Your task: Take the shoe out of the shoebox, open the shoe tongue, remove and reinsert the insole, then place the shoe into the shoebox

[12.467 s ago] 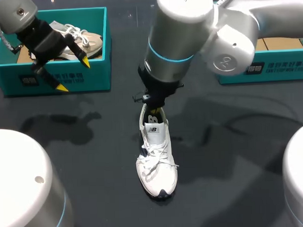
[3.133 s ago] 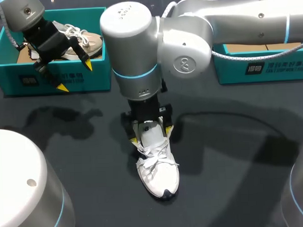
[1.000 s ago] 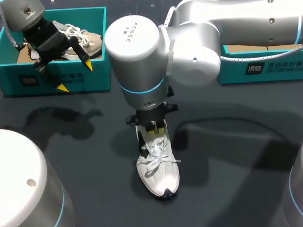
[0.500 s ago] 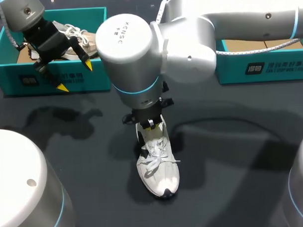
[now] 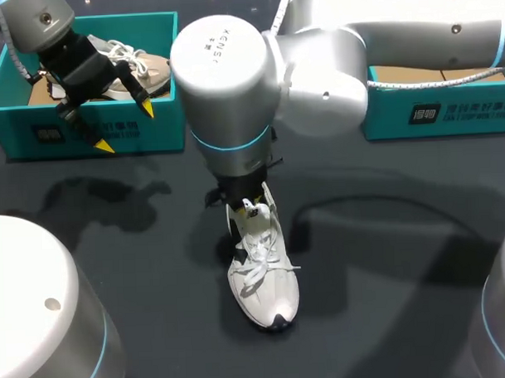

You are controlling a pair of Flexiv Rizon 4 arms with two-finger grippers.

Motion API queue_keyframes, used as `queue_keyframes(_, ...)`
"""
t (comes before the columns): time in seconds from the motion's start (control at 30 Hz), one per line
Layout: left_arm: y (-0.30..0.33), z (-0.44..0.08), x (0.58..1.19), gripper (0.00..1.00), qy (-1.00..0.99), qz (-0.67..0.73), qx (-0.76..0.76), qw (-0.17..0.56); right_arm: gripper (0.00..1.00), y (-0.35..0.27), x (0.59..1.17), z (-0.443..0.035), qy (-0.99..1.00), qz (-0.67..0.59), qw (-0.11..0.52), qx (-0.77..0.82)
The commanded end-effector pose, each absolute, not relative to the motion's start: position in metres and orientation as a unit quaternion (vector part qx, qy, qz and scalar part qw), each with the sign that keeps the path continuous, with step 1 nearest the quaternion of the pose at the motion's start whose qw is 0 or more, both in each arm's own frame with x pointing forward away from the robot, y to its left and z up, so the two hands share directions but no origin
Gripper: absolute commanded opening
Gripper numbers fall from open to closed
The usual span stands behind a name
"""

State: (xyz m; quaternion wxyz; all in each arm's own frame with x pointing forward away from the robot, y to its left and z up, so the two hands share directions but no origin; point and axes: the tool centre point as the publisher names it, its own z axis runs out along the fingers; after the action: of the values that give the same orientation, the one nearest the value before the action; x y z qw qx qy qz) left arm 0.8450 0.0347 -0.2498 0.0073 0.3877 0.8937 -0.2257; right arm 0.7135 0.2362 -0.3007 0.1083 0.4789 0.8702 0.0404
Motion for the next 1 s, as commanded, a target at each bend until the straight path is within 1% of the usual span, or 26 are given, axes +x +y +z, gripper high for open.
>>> queue_keyframes(0.03, 0.035, -0.250, 0.845, 1.00, 0.894, -0.225, 0.388, 0.007, 0.26, 0.229, 0.712, -0.277, 0.942, 0.054, 0.101, 0.316)
queue_keyframes(0.1, 0.035, -0.250, 0.845, 1.00, 0.894, -0.225, 0.388, 0.007, 0.33, 0.229, 0.714, -0.274, 0.955, 0.061, 0.100, 0.271)
queue_keyframes(0.17, 0.035, -0.250, 0.845, 1.00, 0.894, -0.225, 0.388, 0.007, 0.29, 0.228, 0.718, -0.272, 0.969, 0.059, 0.102, 0.217)
queue_keyframes(0.23, 0.035, -0.250, 0.845, 1.00, 0.894, -0.225, 0.388, 0.007, 0.33, 0.227, 0.720, -0.269, 0.980, 0.078, 0.102, 0.154)
queue_keyframes(0.27, 0.035, -0.250, 0.845, 1.00, 0.894, -0.225, 0.388, 0.007, 0.40, 0.227, 0.721, -0.268, 0.986, 0.086, 0.097, 0.109)
queue_keyframes(0.3, 0.035, -0.250, 0.845, 1.00, 0.894, -0.225, 0.388, 0.007, 0.92, 0.227, 0.720, -0.269, 0.990, 0.093, 0.084, 0.057)
queue_keyframes(0.33, 0.035, -0.250, 0.845, 1.00, 0.894, -0.225, 0.388, 0.007, 1.00, 0.225, 0.716, -0.272, 0.992, 0.093, 0.081, 0.025)
queue_keyframes(0.67, 0.035, -0.250, 0.845, 1.00, 0.894, -0.225, 0.388, 0.007, 1.00, 0.225, 0.716, -0.272, 0.992, 0.093, 0.081, 0.025)
queue_keyframes(0.9, 0.035, -0.250, 0.845, 1.00, 0.894, -0.225, 0.388, 0.007, 1.00, 0.238, 0.749, -0.263, 0.990, 0.022, 0.104, -0.088)
queue_keyframes(0.97, 0.035, -0.250, 0.845, 1.00, 0.894, -0.225, 0.388, 0.007, 1.00, 0.242, 0.760, -0.262, 0.990, 0.007, 0.100, -0.103)
queue_keyframes(1.0, 0.035, -0.250, 0.845, 1.00, 0.894, -0.225, 0.388, 0.007, 1.00, 0.245, 0.765, -0.263, 0.988, -0.021, 0.092, -0.119)
